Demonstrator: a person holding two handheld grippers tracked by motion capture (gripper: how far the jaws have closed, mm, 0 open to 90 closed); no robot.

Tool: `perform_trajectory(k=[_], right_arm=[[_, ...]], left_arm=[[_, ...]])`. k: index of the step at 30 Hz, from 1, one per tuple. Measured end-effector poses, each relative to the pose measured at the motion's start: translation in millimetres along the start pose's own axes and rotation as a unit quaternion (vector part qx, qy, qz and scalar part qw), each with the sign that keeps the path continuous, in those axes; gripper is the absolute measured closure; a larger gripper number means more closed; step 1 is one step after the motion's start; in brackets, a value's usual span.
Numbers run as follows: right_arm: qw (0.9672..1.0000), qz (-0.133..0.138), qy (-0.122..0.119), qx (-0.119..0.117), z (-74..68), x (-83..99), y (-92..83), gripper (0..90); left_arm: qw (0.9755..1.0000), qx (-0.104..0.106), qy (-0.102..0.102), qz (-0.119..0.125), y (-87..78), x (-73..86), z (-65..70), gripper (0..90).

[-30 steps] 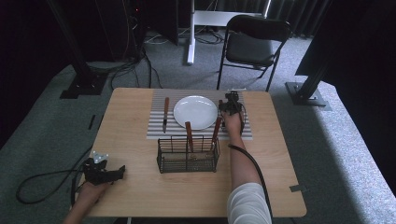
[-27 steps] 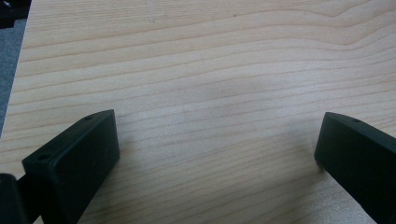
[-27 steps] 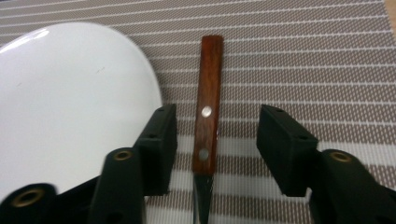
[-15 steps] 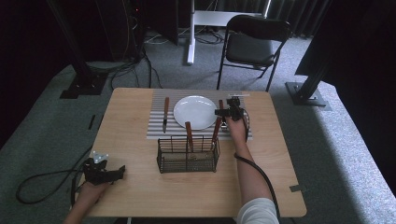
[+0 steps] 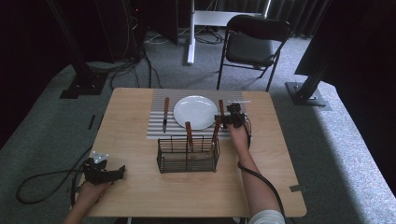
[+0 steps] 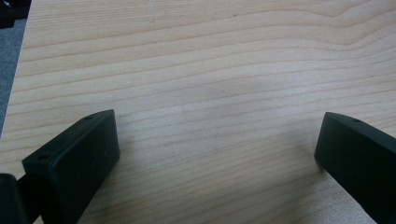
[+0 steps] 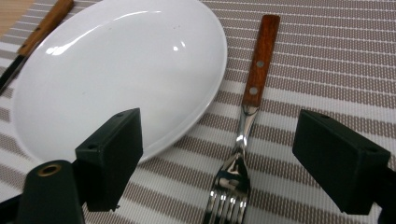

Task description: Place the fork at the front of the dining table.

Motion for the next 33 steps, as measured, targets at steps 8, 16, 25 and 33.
perform_trajectory(k=[8, 16, 25, 33], right_arm=[[1.0, 0.003, 0.003, -0.007, 4.8, 15.7, -15.7, 15.2], [0.9998, 0.017, 0.001, -0.006, 9.3, 30.4, -31.8, 15.1], [0.9997, 0.021, 0.005, -0.011, 16.9, 46.4, -44.6, 15.1], [0.9996, 0.029, -0.001, -0.001, 24.3, 61.5, -56.9, 15.1]], left_arm=[[1.0, 0.0, 0.0, 0.0, 0.0, 0.0, 0.0, 0.0], [1.0, 0.0, 0.0, 0.0, 0.0, 0.0, 0.0, 0.0], [1.0, 0.0, 0.0, 0.0, 0.1, -0.1, 0.0, 0.0], [1.0, 0.0, 0.0, 0.0, 0.0, -0.1, 0.0, 0.0]])
Point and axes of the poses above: each handheld gripper's, and its own axes: y roughly forward along the jaws, x roughly out of its underside, z roughly to its right, the point moved 4 cm from there along y, roughly forward along the jaws, and after that the axes turned 10 degrees about y, right-handed, at the moved point
